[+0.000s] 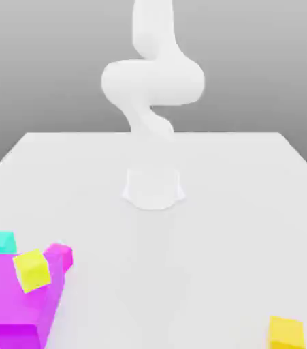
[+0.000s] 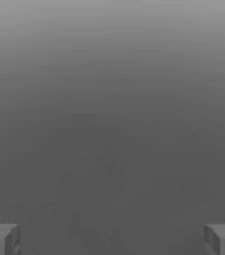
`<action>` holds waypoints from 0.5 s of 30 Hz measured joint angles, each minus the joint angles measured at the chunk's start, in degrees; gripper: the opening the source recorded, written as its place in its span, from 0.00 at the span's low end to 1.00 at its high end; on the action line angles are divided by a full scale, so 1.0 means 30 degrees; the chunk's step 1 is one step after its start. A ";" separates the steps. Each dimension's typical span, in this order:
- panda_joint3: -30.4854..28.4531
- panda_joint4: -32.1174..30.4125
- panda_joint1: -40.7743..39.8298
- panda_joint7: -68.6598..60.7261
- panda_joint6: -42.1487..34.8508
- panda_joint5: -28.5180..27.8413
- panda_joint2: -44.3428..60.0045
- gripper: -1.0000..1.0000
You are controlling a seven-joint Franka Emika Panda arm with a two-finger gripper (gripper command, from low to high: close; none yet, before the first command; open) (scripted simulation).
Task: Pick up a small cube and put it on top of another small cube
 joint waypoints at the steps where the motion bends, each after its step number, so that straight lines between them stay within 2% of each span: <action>1: -0.0338 -0.0235 -0.0300 -0.0412 0.0341 -0.0388 0.0720 0.50; 9: -0.3762 -0.1970 -0.2277 -0.4121 0.2849 -0.2398 0.5977 0.50; 15: -0.6795 -0.3302 -0.3539 -0.8220 0.4862 -0.2014 0.9950 0.50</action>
